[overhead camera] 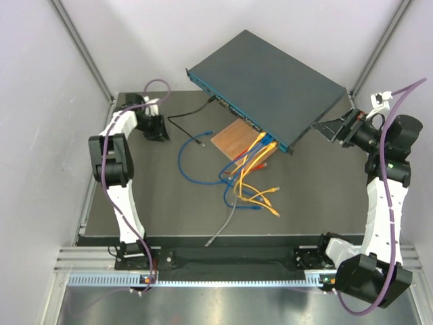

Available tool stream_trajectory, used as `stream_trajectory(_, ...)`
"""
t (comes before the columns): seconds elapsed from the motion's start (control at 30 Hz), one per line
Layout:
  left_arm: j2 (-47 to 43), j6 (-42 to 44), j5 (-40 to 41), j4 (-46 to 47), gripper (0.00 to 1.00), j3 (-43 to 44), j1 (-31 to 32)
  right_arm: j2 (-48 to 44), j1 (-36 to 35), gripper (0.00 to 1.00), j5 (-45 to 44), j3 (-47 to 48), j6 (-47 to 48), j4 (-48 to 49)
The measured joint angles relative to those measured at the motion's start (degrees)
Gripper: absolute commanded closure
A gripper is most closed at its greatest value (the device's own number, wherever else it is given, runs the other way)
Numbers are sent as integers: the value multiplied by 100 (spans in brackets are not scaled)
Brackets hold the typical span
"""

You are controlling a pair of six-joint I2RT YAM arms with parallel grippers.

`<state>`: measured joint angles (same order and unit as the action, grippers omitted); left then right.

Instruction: Insert the plug into the switch port

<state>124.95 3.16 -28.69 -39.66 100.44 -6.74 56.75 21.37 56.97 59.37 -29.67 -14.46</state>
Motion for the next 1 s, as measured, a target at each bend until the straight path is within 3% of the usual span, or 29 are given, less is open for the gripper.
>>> stream_trajectory(0.27, -210, 264, -109, 278, 54, -866, 824, 103, 105, 0, 31, 0, 111, -162)
stream_trajectory(0.47, -507, 295, 863, 570, 57, -1200, 1189, 138, 111, 0, 79, 0, 103, -151)
stream_trajectory(0.6, -522, 433, 1904, 678, 64, -1193, 1600, 142, 151, 0, 111, 0, 103, -151)
stream_trajectory(0.8, -520, 509, 2763, 649, 93, -1189, 1843, 144, 214, 1, 146, 0, 103, -151)
stream_trajectory(1.0, -901, 833, 3088, 713, 100, -1759, 1519, 146, 310, 0, 247, 0, 105, -151)
